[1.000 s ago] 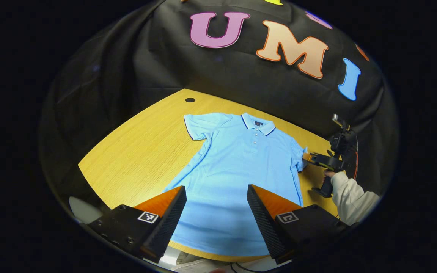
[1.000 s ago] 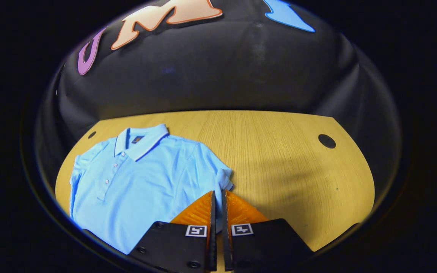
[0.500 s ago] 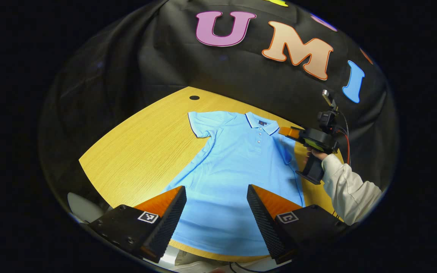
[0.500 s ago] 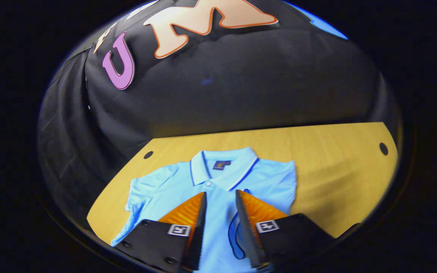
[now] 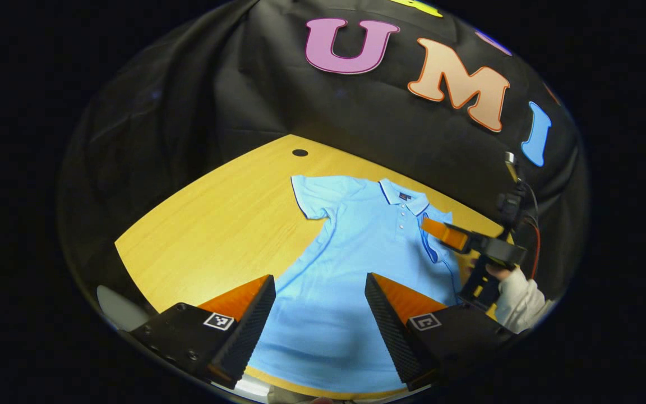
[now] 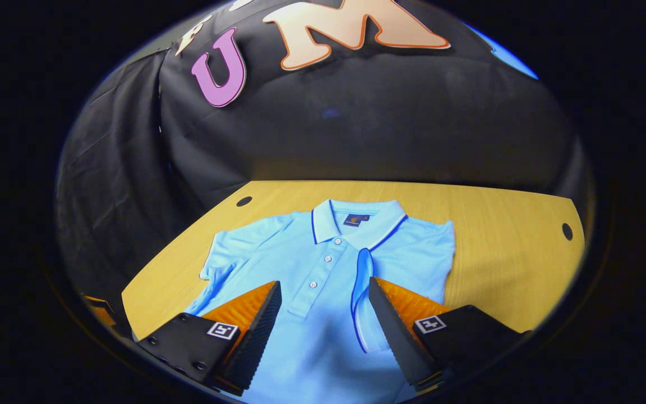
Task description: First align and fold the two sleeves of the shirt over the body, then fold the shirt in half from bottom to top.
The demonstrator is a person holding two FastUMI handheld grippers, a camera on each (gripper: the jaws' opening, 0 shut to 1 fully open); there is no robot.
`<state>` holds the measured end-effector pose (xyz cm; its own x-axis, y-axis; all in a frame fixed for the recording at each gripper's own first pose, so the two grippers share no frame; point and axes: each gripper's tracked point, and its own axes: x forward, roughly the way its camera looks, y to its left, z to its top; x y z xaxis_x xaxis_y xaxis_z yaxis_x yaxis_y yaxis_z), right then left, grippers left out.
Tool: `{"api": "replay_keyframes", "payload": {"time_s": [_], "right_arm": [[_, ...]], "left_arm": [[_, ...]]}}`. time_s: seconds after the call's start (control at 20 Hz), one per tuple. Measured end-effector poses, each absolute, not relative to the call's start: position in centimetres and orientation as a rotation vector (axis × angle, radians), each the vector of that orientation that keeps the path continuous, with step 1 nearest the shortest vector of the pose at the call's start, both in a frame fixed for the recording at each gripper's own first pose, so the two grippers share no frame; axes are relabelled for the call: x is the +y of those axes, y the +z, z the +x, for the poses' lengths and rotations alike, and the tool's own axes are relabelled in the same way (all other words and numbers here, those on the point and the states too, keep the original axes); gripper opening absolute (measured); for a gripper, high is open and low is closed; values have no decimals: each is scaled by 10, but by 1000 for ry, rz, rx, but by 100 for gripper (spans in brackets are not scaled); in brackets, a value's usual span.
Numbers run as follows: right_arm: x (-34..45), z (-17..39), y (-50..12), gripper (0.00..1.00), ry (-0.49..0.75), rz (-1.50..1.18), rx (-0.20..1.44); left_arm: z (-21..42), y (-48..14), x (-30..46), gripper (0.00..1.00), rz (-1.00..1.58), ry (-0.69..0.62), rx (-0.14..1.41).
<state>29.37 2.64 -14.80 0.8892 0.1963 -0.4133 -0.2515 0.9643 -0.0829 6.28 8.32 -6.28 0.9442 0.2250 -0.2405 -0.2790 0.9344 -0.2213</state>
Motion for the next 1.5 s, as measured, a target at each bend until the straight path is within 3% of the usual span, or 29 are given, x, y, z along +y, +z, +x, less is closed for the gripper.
{"api": "replay_keyframes", "payload": {"time_s": [0.3, 0.35, 0.4, 0.5, 0.55, 0.6, 0.65, 0.9, 1.2, 1.25, 1.5], "right_arm": [[-10, 234, -138, 98, 93, -118, 395], [-14, 225, -136, 94, 61, -104, 391], [-17, 215, -135, 98, 29, -84, 384], [-23, 200, -136, 94, -41, -39, 377], [-26, 190, -137, 98, -75, -20, 375], [-29, 183, -138, 93, -111, -1, 370], [-31, 175, -139, 98, -140, 17, 367], [-52, 141, -147, 98, -282, 23, 363], [-71, 118, -153, 98, -395, 34, 380], [-72, 117, -151, 93, -403, 29, 376], [-74, 114, -152, 98, -427, 38, 392]], "left_arm": [[126, -39, 127, 96, -171, 189, 206], [139, -34, 133, 97, -156, 165, 210], [154, -30, 138, 96, -141, 145, 211], [186, -25, 150, 96, -111, 110, 220], [202, -22, 158, 96, -96, 103, 225], [220, -21, 166, 96, -81, 100, 232], [237, -20, 173, 96, -69, 96, 238], [305, -26, 210, 95, -1, 100, 259], [338, -49, 220, 95, 60, 64, 307], [340, -53, 219, 95, 55, 52, 317], [343, -62, 220, 92, 71, 44, 348]]}}
